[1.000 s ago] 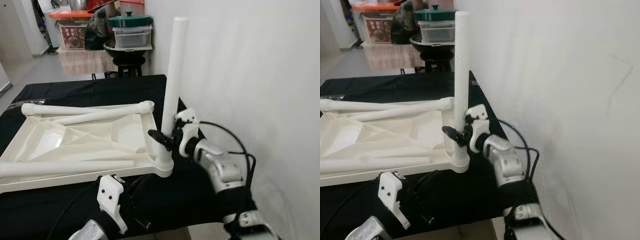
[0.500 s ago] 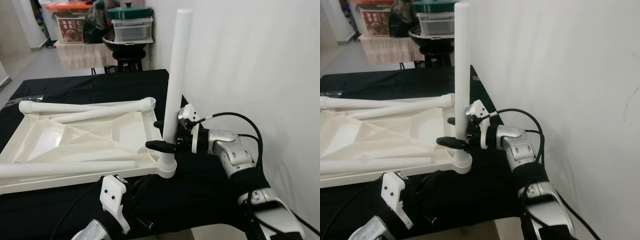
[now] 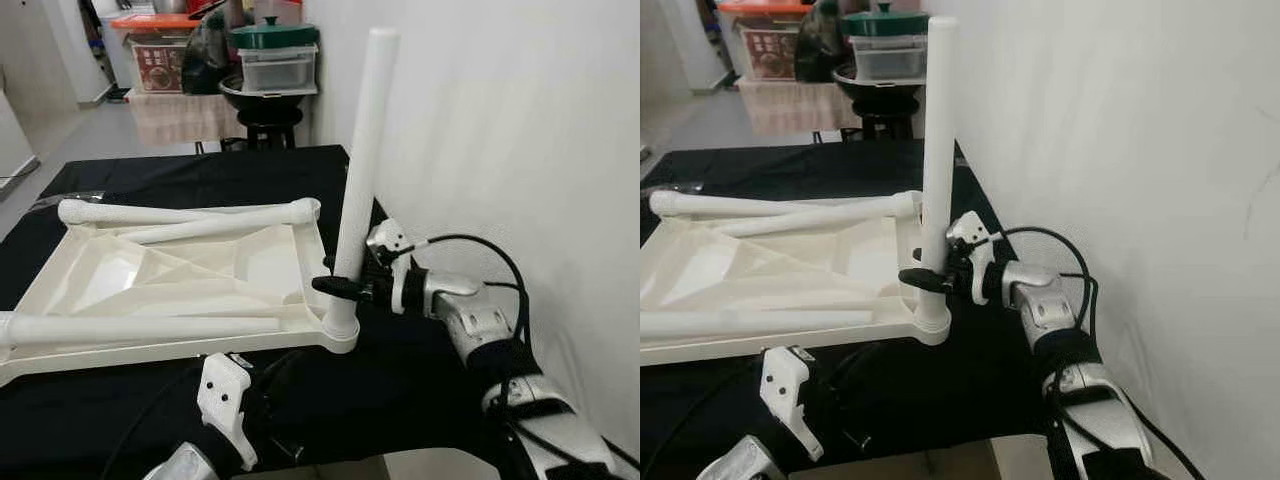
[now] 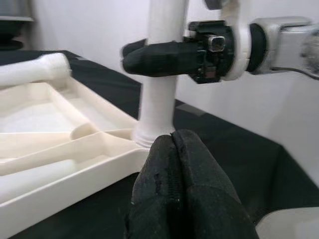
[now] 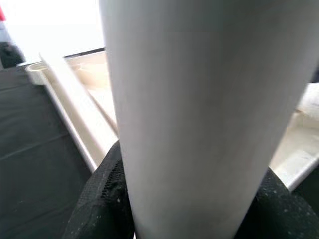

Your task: Building children table

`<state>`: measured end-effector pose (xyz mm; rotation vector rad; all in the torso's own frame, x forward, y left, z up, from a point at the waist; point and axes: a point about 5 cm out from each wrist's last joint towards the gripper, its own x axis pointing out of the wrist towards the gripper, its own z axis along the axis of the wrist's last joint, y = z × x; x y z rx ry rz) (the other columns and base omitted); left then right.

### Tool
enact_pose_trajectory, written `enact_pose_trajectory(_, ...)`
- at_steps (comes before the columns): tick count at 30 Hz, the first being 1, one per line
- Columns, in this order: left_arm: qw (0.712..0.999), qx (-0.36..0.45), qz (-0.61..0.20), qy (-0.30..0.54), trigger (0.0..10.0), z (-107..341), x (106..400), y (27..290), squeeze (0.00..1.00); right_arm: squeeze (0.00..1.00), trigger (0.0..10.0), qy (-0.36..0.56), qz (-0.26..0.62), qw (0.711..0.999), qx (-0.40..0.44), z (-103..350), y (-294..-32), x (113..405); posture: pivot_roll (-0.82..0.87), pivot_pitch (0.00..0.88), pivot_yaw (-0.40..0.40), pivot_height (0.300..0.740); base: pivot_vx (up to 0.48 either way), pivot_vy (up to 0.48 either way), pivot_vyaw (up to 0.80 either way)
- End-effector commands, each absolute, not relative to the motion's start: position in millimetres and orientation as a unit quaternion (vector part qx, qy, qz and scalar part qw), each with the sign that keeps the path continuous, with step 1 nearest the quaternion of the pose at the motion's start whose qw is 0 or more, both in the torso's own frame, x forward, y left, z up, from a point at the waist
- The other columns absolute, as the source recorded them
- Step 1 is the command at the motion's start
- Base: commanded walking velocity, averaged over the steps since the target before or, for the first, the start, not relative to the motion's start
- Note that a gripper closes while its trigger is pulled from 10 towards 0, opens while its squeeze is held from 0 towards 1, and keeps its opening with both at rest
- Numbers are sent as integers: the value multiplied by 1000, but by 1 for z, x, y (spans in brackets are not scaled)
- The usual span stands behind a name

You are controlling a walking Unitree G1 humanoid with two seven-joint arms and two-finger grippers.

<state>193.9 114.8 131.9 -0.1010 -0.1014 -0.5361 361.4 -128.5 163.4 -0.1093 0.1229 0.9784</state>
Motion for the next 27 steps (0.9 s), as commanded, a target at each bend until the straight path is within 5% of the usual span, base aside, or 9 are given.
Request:
enact_pose_trajectory(1, 967, -34, -248, -53, 10000, 133, 192, 119, 0, 0, 0, 175, 290, 940, -50, 121, -144, 354, 58, 0, -41, 740, 0, 0, 0)
enact_pose_trajectory(13, 966, -30, -251, -49, 10000, 134, 194, 120, 0, 0, 0, 169, 227, 957, -69, 120, -110, 324, 49, 0, -18, 740, 0, 0, 0)
enact_pose_trajectory(14, 967, -29, -249, -49, 10000, 134, 194, 120, 0, 0, 10000, 166, 218, 959, -74, 121, -110, 327, 52, 1, -20, 740, 0, 0, 0)
enact_pose_trajectory(15, 967, -29, -249, -49, 10000, 134, 194, 120, 0, 0, 10000, 166, 218, 959, -74, 121, -110, 327, 52, 1, -20, 740, 0, 0, 0)
enact_pose_trajectory(16, 968, -28, -245, -50, 10000, 134, 194, 121, 0, 1000, 10000, 160, 223, 959, -68, 125, -108, 329, 53, 0, -18, 740, 0, 0, 0)
enact_pose_trajectory(24, 970, -25, -238, -49, 10000, 134, 195, 121, 0, 1000, 10000, 102, 275, 955, -34, 163, -101, 337, 54, 0, -16, 740, 0, 0, 0)
enact_pose_trajectory(25, 970, -25, -238, -50, 10000, 134, 195, 121, 0, 686, 10000, 75, 319, 944, -24, 174, -98, 339, 54, 0, -17, 740, 0, 0, 0)
enact_pose_trajectory(26, 970, -25, -238, -50, 10000, 134, 195, 120, 0, 0, 10000, 55, 354, 933, -18, 182, -96, 341, 56, 0, -20, 740, 0, 0, 0)
enact_pose_trajectory(27, 970, -25, -238, -50, 10000, 134, 195, 120, 0, 0, 10000, 55, 354, 933, -18, 182, -96, 341, 56, 0, -20, 740, 0, 0, 0)
